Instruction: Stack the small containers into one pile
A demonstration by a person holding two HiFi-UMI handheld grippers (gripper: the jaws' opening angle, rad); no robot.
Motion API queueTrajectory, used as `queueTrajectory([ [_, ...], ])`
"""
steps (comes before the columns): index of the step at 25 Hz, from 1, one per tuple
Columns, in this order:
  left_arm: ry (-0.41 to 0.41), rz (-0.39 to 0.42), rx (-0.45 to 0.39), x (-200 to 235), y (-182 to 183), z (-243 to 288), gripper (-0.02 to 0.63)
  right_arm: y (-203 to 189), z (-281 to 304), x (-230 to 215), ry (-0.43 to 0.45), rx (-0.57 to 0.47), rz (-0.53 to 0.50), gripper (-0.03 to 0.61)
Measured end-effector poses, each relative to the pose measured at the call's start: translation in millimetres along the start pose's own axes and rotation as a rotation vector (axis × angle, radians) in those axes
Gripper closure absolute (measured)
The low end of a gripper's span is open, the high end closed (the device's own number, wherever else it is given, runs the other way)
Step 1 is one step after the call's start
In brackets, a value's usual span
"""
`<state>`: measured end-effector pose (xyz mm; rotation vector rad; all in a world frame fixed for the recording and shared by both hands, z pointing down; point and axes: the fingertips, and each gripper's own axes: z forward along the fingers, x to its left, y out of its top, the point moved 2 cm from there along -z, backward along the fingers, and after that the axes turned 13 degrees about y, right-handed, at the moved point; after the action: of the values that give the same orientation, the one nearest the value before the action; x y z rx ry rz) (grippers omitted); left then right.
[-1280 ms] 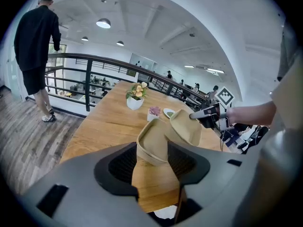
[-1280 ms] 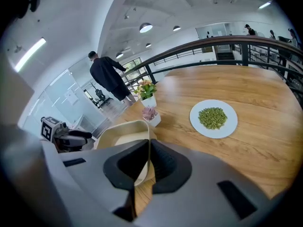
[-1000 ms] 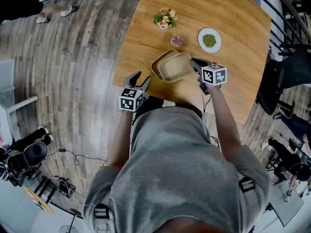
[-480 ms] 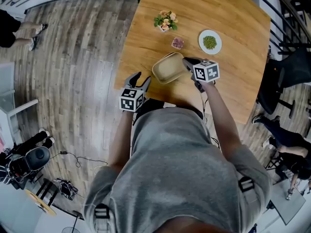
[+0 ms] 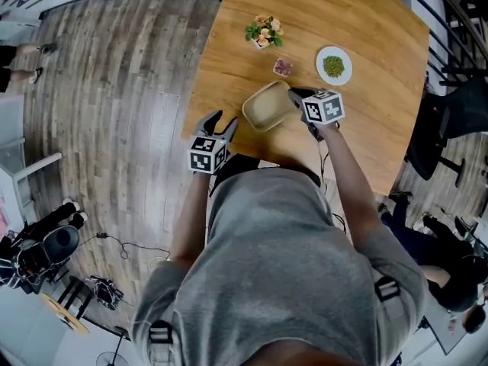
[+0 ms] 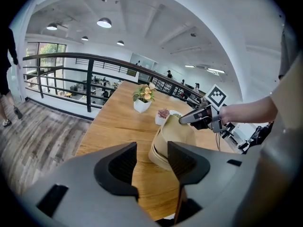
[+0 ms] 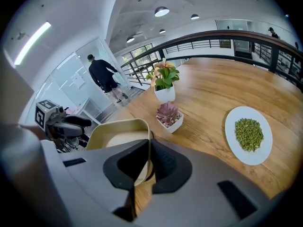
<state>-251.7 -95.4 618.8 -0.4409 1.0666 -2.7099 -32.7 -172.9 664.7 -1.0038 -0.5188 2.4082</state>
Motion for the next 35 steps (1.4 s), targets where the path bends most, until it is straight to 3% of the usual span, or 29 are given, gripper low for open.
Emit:
queueTrajectory([
  [13, 0.002, 0.011, 0.010, 3, -1, -3, 0.394, -6, 12, -3, -0.032, 0.040, -0.019, 0.552],
  [18, 0.006, 0.013, 0.009, 9, -1, -4, 0.396, -8, 18, -6, -0.075, 0.057, -0.094, 0.549],
  [26, -0.013, 0.044, -0.002, 2, 4, -7, 0.396, -9, 17, 4, -0.069, -0.007, -0.088, 0.426],
  [35, -0.010, 0.007, -0.048, 0, 11, -25, 0.396, -15, 6, 7, -0.085, -0.078, -0.043, 0.440],
])
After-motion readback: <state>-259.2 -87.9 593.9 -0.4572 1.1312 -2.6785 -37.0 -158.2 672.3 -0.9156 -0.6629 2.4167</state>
